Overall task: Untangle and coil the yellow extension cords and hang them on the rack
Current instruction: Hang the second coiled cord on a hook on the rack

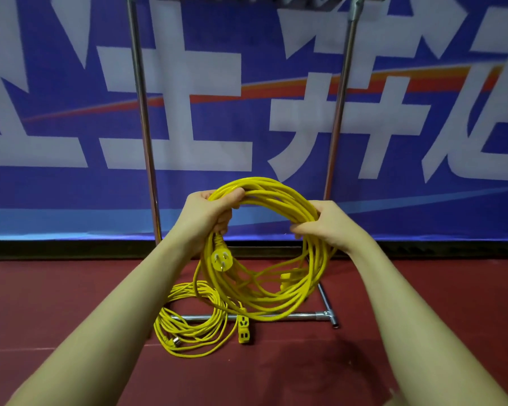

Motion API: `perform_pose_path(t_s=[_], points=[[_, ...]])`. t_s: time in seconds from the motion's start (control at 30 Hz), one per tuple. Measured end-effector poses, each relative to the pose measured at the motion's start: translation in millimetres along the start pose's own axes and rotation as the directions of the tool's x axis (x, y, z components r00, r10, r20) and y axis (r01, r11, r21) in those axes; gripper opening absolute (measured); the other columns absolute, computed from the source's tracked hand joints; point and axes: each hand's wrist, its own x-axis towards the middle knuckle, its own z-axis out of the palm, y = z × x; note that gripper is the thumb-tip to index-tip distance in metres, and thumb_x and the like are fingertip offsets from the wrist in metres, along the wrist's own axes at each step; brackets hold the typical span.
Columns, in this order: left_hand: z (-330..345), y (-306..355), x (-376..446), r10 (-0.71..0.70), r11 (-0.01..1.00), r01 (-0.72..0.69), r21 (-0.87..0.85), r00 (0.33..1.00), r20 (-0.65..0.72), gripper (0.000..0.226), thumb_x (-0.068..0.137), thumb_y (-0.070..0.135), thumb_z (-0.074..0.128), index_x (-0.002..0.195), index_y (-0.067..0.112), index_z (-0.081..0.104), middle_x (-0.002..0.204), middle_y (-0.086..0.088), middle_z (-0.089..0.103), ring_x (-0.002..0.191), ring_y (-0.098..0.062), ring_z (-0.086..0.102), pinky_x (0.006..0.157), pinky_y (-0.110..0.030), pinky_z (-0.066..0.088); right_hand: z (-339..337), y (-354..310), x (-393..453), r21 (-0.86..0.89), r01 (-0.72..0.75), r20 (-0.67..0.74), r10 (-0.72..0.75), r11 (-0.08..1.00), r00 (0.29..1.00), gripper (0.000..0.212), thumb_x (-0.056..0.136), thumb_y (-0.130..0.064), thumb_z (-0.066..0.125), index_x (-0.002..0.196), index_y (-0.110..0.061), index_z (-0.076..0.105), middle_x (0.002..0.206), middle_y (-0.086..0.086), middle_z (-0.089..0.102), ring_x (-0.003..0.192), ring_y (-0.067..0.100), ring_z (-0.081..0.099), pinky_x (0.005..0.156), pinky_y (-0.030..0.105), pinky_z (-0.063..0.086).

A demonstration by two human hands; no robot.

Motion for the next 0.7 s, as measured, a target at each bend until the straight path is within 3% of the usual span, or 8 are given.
perform_pose_path(t_s=[0.13,0.3,0.5,0.7], points=[[5,29,1,0.026,0.993,-0.028,0.111,0.999,0.024,0.032,0.087,0.033,0.062,0.072,0.005,0.060,0.045,0.003,0.035,0.039,-0.010,0.027,0.044,-0.023,0.025,-10,-14,-13,0.220,0.027,0.002,-0.028,0.975,1.000,0.013,0.084,-0.006,0.068,0.078,-0.012,0.059,0.058,0.006,0.057,0.052,0.020,0.056,0.057,0.033,0.051],[12,69,-3,0.101,0.941,-0.117,0.318,0.993,0.067,0.034,0.088,0.042,0.061,0.076,0.010,0.059,0.050,-0.001,0.046,0.041,-0.011,0.038,0.042,-0.021,0.037,-27,-45,-23,0.377,0.134,-0.088,-0.108,0.917,0.990,0.010,0.087,-0.003,0.062,0.088,-0.011,0.057,0.058,0.003,0.051,0.039,0.014,0.041,0.042,0.024,0.036],[17,95,-10,0.129,0.932,-0.172,0.319,0.980,0.151,0.040,0.082,0.052,0.059,0.079,0.012,0.059,0.052,-0.001,0.047,0.045,-0.014,0.040,0.044,-0.024,0.040,-51,-78,-36,0.418,0.159,-0.120,-0.120,0.894,0.986,0.009,0.089,-0.012,0.062,0.097,-0.012,0.058,0.063,0.006,0.055,0.041,0.015,0.041,0.041,0.022,0.036],[26,110,13,0.205,0.917,-0.264,0.298,0.955,0.215,0.047,0.076,0.043,0.071,0.098,0.002,0.061,0.056,-0.001,0.047,0.048,-0.012,0.041,0.045,-0.024,0.039,-67,-88,-22,0.461,0.224,-0.234,-0.126,0.858,0.964,0.032,0.079,-0.033,0.067,0.104,-0.013,0.065,0.062,0.007,0.054,0.039,0.014,0.042,0.040,0.020,0.035]])
